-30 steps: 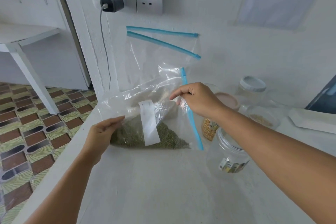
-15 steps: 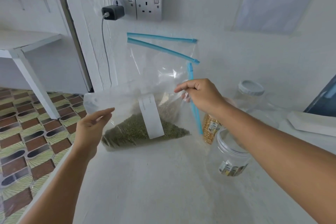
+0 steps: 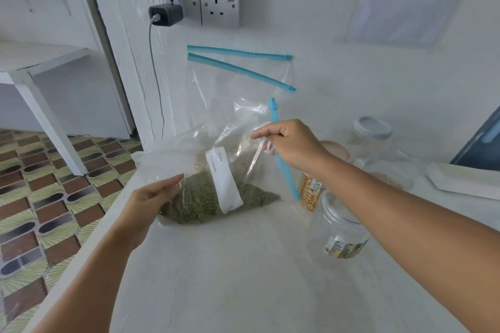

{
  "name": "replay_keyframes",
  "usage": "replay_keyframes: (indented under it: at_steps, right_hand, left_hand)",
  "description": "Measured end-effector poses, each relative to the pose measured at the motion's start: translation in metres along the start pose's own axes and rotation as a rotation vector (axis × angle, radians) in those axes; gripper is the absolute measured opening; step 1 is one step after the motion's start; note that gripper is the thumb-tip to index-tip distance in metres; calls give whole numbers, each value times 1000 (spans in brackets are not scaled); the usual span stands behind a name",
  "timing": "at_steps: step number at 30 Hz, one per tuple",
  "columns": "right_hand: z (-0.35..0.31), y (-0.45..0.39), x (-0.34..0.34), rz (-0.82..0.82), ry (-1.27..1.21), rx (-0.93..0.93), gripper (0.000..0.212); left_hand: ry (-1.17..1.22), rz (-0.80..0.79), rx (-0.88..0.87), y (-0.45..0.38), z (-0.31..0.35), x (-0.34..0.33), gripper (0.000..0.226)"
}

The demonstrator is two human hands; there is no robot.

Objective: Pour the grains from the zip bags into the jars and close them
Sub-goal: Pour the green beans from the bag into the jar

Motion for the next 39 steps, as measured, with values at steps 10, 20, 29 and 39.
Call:
replay_keyframes:
  at_steps: [10, 20, 29, 39]
  right_hand:
    - [-30, -4, 23, 96, -26, 54, 38]
    - [-48, 8, 70, 119, 3, 106, 47]
    - [-61, 36, 114, 253, -6, 162, 42]
    - [-86, 42, 142, 312, -179, 214, 41]
  left_hand:
    - [180, 274, -51, 4, 28, 10, 30]
    - [53, 219, -202, 6, 95, -11, 58]
    - [18, 192, -304, 15, 145, -27, 52]
    - [-11, 185, -308, 29, 205, -32, 39]
Point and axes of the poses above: each hand's wrist, its own y-axis away from the middle knuckle, its own x-axis out of the back of the hand, z = x × y, the point moved 8 cm from there along -y, towards the middle knuckle, and after that the axes turned 6 degrees about x, right-handed, at the moved point
